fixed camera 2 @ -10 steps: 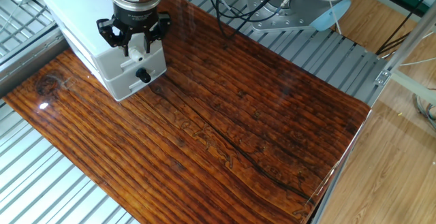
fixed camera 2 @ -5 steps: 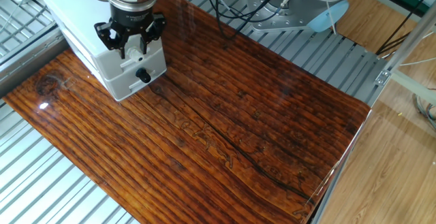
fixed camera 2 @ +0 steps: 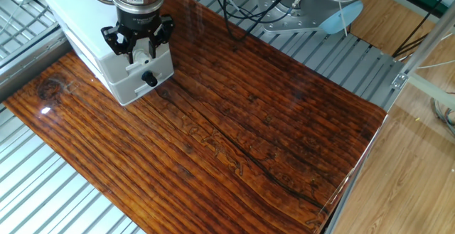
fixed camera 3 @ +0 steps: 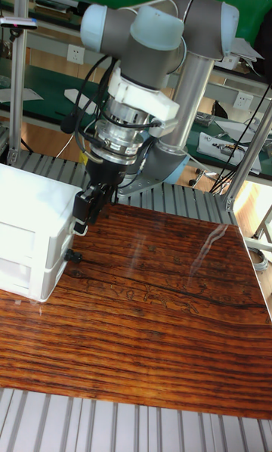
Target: Grasp the handle and open the drawer
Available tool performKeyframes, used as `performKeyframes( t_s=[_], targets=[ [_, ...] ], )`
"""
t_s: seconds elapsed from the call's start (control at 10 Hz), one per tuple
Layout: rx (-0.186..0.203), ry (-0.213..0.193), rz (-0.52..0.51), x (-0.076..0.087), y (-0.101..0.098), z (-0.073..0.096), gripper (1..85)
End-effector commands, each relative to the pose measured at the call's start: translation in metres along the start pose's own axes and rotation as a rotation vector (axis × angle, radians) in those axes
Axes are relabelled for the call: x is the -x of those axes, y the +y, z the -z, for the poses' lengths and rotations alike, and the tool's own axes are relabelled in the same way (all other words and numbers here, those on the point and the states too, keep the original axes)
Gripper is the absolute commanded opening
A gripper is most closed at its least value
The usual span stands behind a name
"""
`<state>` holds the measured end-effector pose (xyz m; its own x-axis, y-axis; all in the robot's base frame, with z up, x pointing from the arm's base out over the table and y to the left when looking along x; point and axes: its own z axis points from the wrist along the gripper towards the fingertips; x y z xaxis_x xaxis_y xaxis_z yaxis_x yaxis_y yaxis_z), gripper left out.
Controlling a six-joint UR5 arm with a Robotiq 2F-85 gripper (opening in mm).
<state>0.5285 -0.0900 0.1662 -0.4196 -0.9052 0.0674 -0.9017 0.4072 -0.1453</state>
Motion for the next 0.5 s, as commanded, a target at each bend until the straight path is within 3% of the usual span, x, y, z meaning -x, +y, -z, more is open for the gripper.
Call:
performKeyframes(
  t_s=[0.0,0.4],
  targets=[
    [0.0,-0.025,0.017,0.0011,0.0004,-0.0053,46.7],
    [0.007,-0.025,0.021,-0.0023,0.0013,-0.0077,46.7]
  ],
)
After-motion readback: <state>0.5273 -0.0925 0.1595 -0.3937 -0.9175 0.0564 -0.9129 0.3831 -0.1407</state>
